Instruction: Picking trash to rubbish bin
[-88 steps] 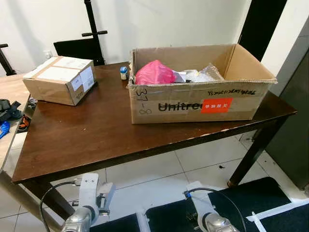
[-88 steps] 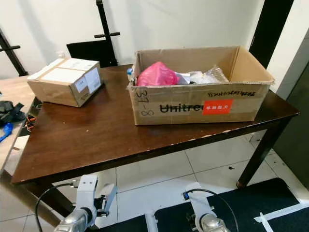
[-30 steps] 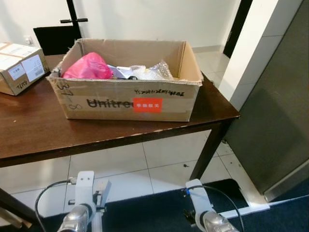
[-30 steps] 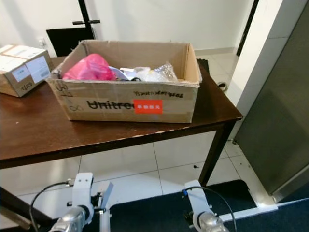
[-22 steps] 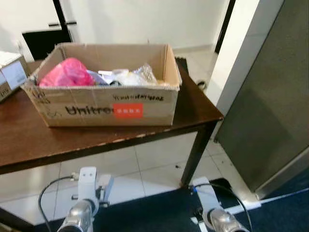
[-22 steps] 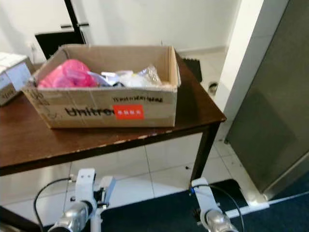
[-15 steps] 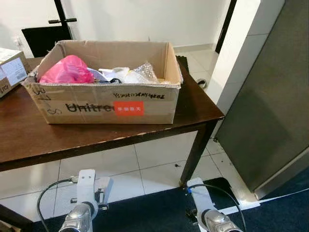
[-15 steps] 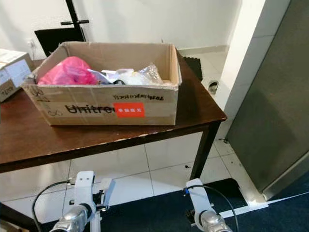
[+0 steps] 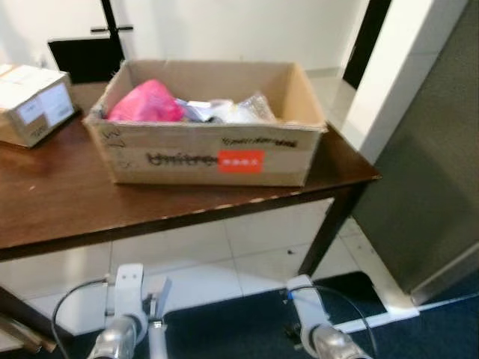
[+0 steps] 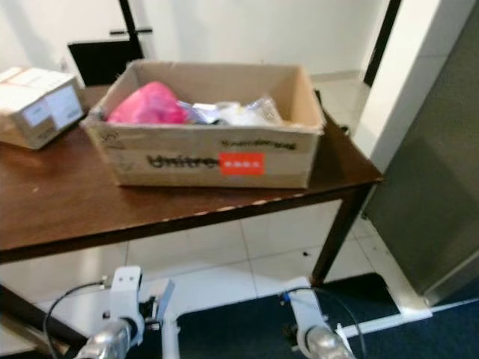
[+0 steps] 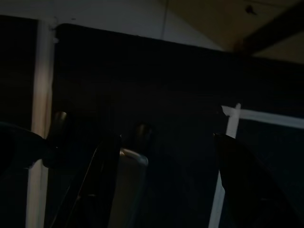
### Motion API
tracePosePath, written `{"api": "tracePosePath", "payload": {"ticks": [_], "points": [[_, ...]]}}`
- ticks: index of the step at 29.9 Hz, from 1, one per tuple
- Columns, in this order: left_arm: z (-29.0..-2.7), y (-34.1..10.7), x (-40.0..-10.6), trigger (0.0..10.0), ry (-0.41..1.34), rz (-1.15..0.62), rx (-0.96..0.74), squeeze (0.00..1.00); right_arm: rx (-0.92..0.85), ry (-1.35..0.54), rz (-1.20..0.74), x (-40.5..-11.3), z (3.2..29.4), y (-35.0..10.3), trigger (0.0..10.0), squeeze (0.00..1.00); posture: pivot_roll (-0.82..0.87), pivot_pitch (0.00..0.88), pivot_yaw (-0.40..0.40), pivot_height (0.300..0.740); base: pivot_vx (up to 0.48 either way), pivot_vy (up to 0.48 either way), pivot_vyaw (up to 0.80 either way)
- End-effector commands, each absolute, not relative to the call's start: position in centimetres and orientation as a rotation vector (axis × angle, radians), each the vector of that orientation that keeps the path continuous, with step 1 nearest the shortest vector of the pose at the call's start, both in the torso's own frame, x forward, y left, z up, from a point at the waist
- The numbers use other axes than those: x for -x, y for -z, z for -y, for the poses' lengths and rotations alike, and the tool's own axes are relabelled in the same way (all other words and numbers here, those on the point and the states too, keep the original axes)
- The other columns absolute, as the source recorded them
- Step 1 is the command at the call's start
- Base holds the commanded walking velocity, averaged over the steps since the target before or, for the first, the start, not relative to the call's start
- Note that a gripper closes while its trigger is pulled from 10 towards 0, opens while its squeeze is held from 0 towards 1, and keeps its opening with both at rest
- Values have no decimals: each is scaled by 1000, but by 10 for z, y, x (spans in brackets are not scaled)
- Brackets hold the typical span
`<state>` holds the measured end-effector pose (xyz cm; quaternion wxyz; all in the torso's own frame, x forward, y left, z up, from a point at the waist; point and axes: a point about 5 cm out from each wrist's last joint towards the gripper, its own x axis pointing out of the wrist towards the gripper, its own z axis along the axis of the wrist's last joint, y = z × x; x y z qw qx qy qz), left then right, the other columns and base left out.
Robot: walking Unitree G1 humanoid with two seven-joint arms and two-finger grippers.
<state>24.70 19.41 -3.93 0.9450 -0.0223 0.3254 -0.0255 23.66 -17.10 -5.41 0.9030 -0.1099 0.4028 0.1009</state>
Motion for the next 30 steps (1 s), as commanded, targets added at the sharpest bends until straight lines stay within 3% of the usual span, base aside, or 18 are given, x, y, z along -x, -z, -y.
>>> {"api": "tracePosePath", "payload": {"ticks": [1, 8, 13, 15, 17, 18, 20, 21, 22, 24, 27, 29, 30], "points": [[-193, 35, -250, 10000, 122, -637, -28, 0, 233, -190, -847, -234, 178, 56, 10000, 0, -97, 78, 17, 740, 0, 0, 0], [-169, 11, -266, 10000, 449, -468, -121, 0, 239, -185, -845, -234, 184, 54, 10000, 0, -95, 82, 15, 740, 0, 0, 0], [-156, -18, -273, 10000, 785, -376, -169, 0, 223, -206, -813, -242, 184, 49, 10000, 0, -91, 85, 15, 740, 0, 0, 0], [-156, -18, -273, 10000, 785, -376, -169, 0, 223, -206, -813, -242, 184, 49, 10000, 0, -91, 85, 15, 740, 0, 0, 0], [-161, -34, -268, 10000, 995, -428, -221, 0, 150, -374, -798, -247, 174, 42, 10000, 0, -93, 84, 27, 740, 0, 0, 0], [-161, -34, -268, 10000, 995, -428, -221, 0, 150, -374, -798, -247, 174, 42, 10000, 0, -93, 84, 27, 740, 0, 0, 0], [-165, -57, -265, 10000, 1148, -449, -250, 0, 119, -653, -793, -249, 165, 34, 10000, 0, -94, 83, 33, 740, 0, 0, 0], [-166, -67, -267, 10000, 1175, -435, -253, 90, 113, -753, -793, -249, 163, 29, 10000, 0, -93, 82, 33, 740, 0, 0, 0], [-166, -67, -267, 10000, 1175, -435, -253, 90, 113, -753, -793, -249, 163, 29, 10000, 0, -93, 82, 33, 740, 0, 0, 0], [-161, -98, -278, 10000, 1212, -351, -204, 114, 107, -968, -764, -254, 170, 7, 10000, 0, -90, 81, 34, 740, 0, 0, 0], [-156, -116, -285, 10000, 1229, -288, -179, 67, 81, -1031, -720, -261, 172, -10, 10000, 0, -95, 80, 36, 740, 0, 0, 0], [-145, -158, -300, 10000, 1255, -125, -137, 0, 65, -1083, -570, -287, 172, -52, 10000, 0, -89, 73, 33, 740, 0, 0, 0], [-145, -158, -300, 10000, 1255, -125, -137, 0, 65, -1083, -570, -287, 172, -52, 10000, 0, -89, 73, 33, 740, 0, 0, 0]]}}
